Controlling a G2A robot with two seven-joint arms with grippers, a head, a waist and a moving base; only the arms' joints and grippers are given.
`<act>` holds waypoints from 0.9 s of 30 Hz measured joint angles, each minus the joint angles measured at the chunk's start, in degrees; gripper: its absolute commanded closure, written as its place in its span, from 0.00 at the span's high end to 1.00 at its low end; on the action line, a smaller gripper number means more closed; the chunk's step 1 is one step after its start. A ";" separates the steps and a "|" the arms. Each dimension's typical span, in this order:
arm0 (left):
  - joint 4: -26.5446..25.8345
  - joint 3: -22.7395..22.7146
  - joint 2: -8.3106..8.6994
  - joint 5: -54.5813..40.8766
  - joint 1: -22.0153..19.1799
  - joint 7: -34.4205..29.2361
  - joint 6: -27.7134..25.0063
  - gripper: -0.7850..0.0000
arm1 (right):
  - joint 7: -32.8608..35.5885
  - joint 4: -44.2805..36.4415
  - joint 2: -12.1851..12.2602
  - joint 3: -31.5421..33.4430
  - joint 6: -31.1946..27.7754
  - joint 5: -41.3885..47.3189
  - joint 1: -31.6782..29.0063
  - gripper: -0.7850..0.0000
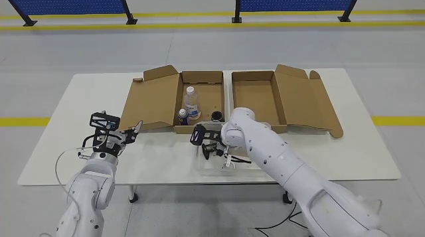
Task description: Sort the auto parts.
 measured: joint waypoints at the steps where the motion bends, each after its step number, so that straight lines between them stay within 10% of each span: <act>1: 0.00 0.00 0.00 0.00 0.00 0.00 0.00 1.00 | -0.42 0.79 -0.26 -0.31 -0.31 0.27 0.26 0.50; 16: 0.00 0.00 0.00 0.00 0.00 0.00 0.00 1.00 | -6.02 10.93 -4.38 -5.40 -0.60 -2.37 3.80 0.67; 22: 0.00 0.00 0.00 0.00 0.00 0.00 0.00 1.00 | -6.84 14.00 -5.95 -6.74 -1.75 -2.42 4.61 0.36; 25: 0.00 0.00 0.00 0.00 0.00 0.00 0.00 1.00 | -7.31 15.36 -6.60 -7.15 -2.12 -2.41 5.05 0.00; 27: 0.00 0.00 0.00 0.00 0.00 0.00 0.00 1.00 | -7.65 16.26 -7.02 -7.35 -2.33 -2.37 5.32 0.00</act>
